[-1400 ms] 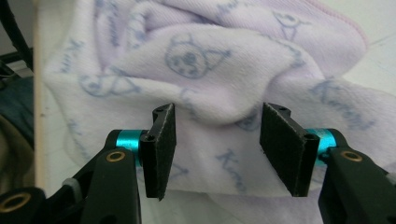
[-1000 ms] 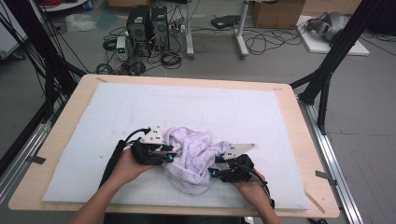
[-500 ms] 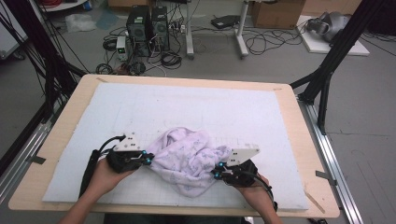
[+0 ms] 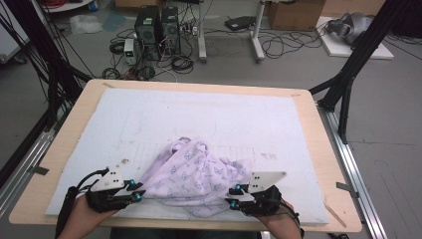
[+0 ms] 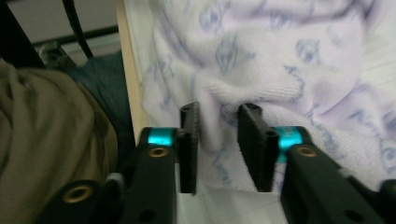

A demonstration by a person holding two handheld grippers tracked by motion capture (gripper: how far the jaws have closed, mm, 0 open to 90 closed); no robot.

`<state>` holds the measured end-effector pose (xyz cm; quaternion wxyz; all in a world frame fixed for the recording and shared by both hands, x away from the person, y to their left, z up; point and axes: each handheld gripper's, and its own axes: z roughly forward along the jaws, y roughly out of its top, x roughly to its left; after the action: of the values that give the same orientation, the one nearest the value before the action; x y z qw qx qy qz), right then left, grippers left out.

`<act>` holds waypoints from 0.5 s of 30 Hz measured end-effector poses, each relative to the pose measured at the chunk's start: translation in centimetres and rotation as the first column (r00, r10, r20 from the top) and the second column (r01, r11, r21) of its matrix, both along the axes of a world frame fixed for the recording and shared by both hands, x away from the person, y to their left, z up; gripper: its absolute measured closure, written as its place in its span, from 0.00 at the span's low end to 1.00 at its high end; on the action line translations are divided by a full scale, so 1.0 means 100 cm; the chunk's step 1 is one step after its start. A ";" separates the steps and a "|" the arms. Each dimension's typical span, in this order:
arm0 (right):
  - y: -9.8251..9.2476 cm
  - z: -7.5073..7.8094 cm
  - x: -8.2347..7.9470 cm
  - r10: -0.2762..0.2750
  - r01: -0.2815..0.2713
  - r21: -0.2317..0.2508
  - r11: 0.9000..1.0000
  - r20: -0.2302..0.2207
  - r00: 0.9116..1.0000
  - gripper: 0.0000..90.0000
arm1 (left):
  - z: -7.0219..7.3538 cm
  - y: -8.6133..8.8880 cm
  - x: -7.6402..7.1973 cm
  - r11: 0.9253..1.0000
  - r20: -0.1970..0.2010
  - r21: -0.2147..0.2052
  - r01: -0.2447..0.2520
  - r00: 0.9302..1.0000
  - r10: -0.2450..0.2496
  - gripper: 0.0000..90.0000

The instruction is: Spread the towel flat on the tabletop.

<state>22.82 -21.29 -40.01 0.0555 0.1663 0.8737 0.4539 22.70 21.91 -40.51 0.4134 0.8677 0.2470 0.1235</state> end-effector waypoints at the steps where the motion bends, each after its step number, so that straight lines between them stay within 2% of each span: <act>1: -0.001 0.004 0.001 -0.002 0.002 0.007 1.000 0.006 1.000 0.72 | 0.007 -0.003 0.006 1.000 0.008 -0.024 -0.002 1.000 0.002 0.70; 3: -0.004 0.011 0.006 -0.017 0.017 0.027 1.000 0.022 1.000 0.69 | 0.011 -0.005 0.010 1.000 0.015 -0.030 0.001 1.000 0.000 0.66; 4: -0.006 0.016 0.011 -0.026 0.025 0.031 0.999 0.033 0.999 0.66 | 0.018 -0.014 0.022 0.999 0.028 -0.041 0.011 1.000 -0.010 0.65; 5: -0.007 0.019 0.016 -0.038 0.037 0.031 0.999 0.041 0.998 0.64 | 0.021 -0.020 0.029 0.999 0.032 -0.041 0.019 0.999 -0.017 0.64; 6: -0.008 0.021 0.021 -0.047 0.046 0.031 0.998 0.050 0.998 0.64 | 0.021 -0.020 0.029 0.999 0.032 -0.041 0.019 0.999 -0.017 0.62; 8: -0.006 0.021 0.034 -0.063 0.062 0.027 0.998 0.036 0.997 0.59 | 0.022 -0.033 0.042 0.998 0.027 -0.051 0.032 0.999 -0.030 0.61; 9: -0.005 0.018 0.041 -0.066 0.065 0.017 0.998 0.031 0.997 0.58 | 0.021 -0.040 0.050 0.998 0.020 -0.054 0.039 0.999 -0.038 0.59; 10: -0.002 0.014 0.048 -0.065 0.064 0.008 0.998 0.021 0.998 0.57 | 0.018 -0.055 0.064 0.997 0.008 -0.046 0.054 0.999 -0.054 0.59; 11: 0.000 0.009 0.055 -0.064 0.064 0.001 0.998 0.009 0.998 0.56 | 0.018 -0.055 0.064 0.997 0.008 -0.046 0.054 0.999 -0.054 0.58; 13: 0.006 0.000 0.066 -0.067 0.067 -0.038 0.997 -0.015 0.998 0.55 | 0.011 -0.075 0.083 0.998 -0.015 -0.016 0.055 0.998 -0.055 0.57; 15: 0.008 -0.009 0.073 -0.075 0.073 -0.077 0.994 -0.020 0.997 0.56 | 0.007 -0.080 0.089 0.999 -0.025 -0.004 0.050 0.998 -0.050 0.56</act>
<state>30.10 -20.44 -40.95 0.0684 0.2015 0.8841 0.4160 31.55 13.87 -39.82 0.4147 0.8743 0.2307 0.1020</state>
